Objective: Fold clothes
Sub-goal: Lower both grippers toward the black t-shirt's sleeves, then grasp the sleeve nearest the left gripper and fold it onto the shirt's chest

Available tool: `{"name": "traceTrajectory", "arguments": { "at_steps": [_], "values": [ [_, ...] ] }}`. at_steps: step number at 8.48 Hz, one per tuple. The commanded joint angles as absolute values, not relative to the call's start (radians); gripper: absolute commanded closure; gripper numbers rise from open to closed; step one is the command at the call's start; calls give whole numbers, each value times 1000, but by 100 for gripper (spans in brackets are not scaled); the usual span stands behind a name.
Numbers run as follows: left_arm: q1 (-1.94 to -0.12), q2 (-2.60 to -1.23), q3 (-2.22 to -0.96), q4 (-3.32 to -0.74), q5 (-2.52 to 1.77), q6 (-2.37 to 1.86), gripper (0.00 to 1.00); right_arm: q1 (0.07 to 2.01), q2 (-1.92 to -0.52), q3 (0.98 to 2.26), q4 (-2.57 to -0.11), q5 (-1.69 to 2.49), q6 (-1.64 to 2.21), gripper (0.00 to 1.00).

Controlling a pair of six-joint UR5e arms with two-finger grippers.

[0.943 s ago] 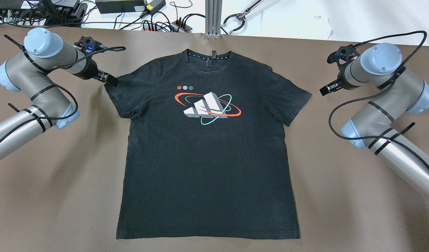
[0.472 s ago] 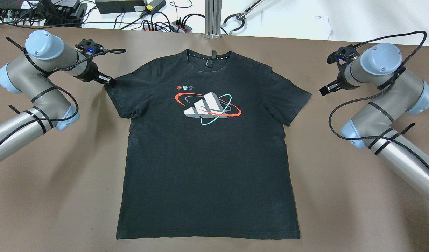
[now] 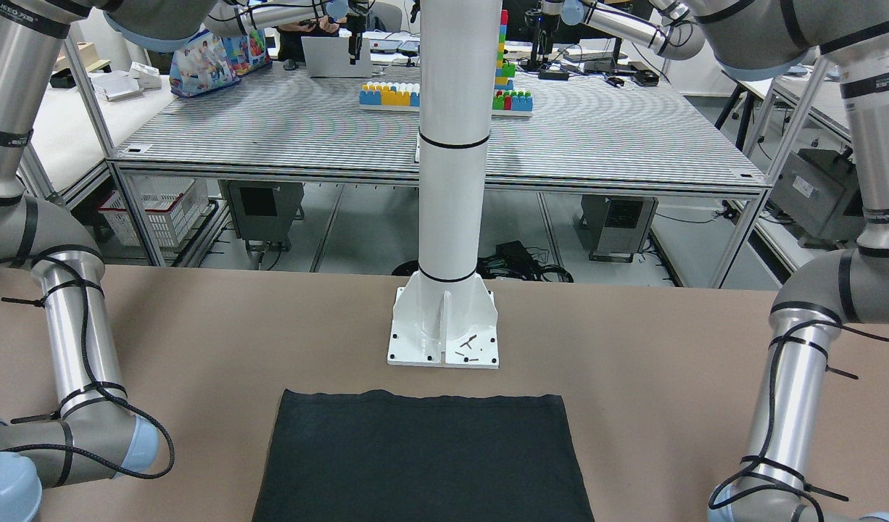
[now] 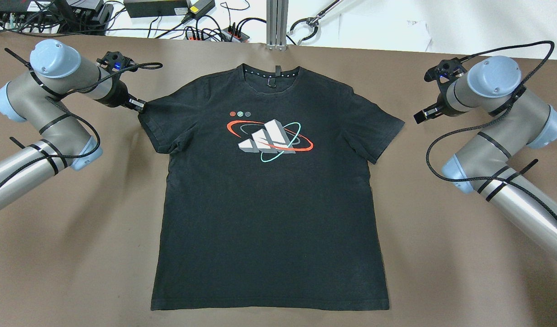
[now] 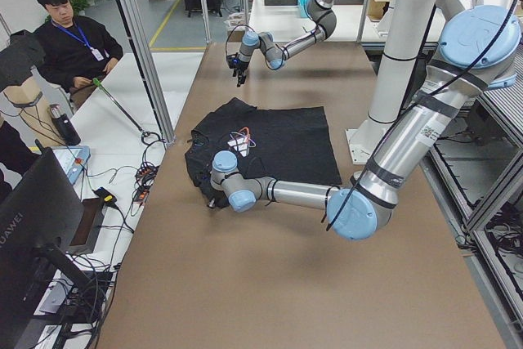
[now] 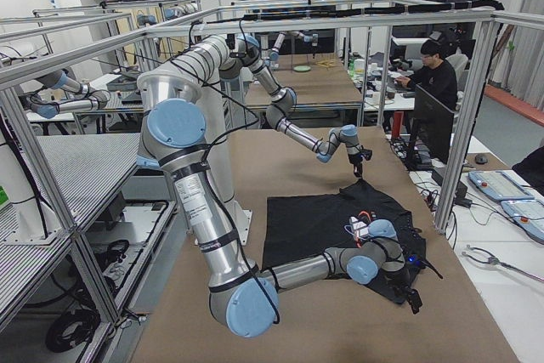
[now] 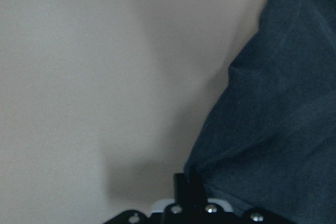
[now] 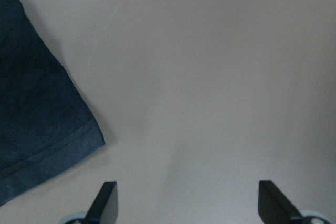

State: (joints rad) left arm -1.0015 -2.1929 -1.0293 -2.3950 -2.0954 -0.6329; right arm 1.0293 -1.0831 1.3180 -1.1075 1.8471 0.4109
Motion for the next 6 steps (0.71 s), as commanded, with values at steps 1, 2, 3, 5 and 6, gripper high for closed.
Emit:
{"name": "traceTrajectory", "arguments": {
  "at_steps": [1, 2, 3, 5, 6],
  "values": [
    [-1002, -2191, -1130, -2387, -2103, -783, 100, 1029, -1085, 1321, -1108, 1847, 411, 6],
    [-999, -2191, -1162, -2384, -2102, -860, 100, 1028, -1086, 1324, -1106, 1847, 411, 6],
    [-997, -2203, -1186, -2367, -2099, -917, 100, 1028, -1088, 1324, -1106, 1847, 411, 6],
    [-964, -2226, -1230, -2362, -2059, -1055, 100, 1028, -1091, 1324, -1104, 1847, 411, 6],
    [-913, -2238, -1238, -2338, -1981, -1092, 100, 1028, -1091, 1324, -1104, 1845, 411, 6]
  ]
}}
